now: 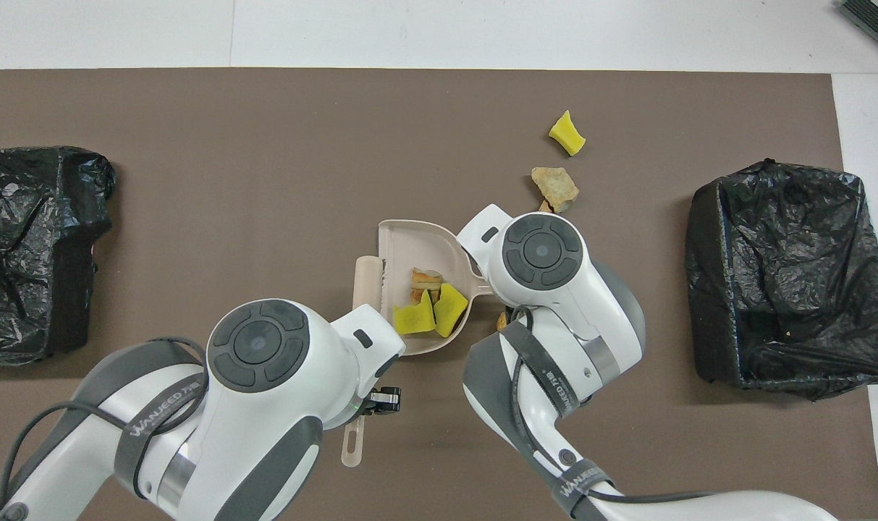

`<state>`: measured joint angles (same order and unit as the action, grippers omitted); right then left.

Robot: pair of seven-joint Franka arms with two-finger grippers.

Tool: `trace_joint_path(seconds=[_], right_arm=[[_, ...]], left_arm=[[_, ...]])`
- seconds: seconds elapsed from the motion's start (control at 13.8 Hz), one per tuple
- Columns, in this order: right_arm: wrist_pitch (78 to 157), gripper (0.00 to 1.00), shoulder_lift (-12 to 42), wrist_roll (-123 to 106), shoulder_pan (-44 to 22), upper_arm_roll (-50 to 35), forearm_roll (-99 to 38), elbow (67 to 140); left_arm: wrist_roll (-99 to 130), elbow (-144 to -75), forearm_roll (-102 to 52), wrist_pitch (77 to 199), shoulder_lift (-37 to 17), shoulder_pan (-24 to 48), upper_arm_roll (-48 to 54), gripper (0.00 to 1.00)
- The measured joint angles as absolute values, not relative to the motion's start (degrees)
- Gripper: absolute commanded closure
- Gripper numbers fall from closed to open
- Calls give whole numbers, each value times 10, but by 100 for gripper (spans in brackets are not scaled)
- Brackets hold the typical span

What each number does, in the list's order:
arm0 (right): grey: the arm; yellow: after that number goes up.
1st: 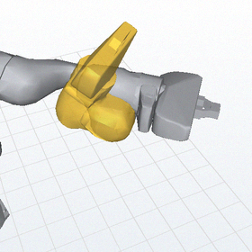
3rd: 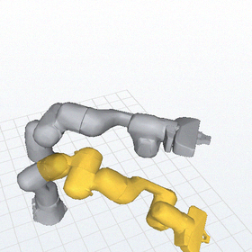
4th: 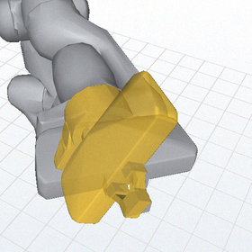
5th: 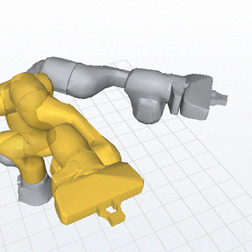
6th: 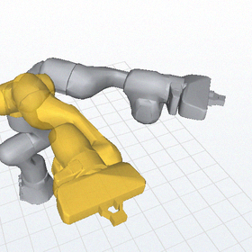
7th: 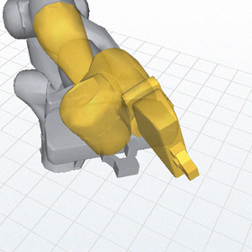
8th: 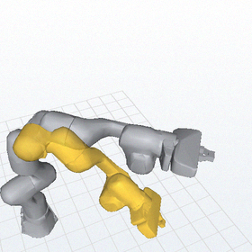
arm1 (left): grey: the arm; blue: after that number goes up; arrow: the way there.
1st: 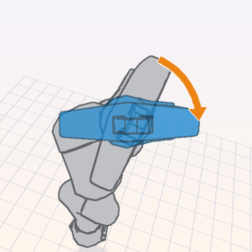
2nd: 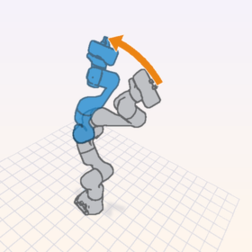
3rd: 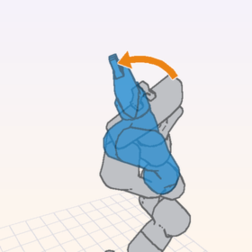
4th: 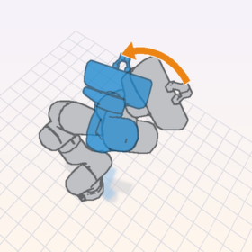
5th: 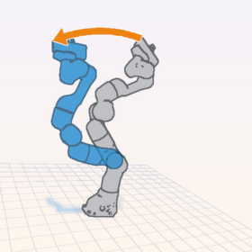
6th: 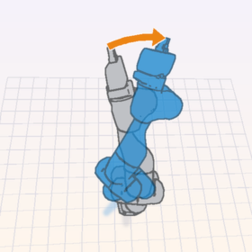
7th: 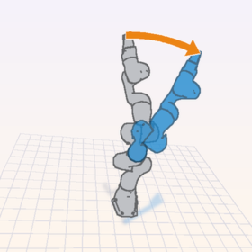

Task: Sweep and dump trash in bin
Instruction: 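Carry the loaded dustpan with the right gripper over the nearby black bin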

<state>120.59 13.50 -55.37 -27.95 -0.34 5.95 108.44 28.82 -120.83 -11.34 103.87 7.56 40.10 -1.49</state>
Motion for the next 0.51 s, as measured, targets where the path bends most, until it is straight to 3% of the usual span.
trace_joint_path(seconds=[0.29, 0.51], right_arm=[[1206, 100, 128, -554, -255, -3, 42, 1076], [1177, 100, 119, -581, -232, -2, 26, 1054]], left_arm=[[324, -1217, -113, 1000, 88, 403, -3, 100], [335, -1266, -113, 993, 119, 413, 10, 100]])
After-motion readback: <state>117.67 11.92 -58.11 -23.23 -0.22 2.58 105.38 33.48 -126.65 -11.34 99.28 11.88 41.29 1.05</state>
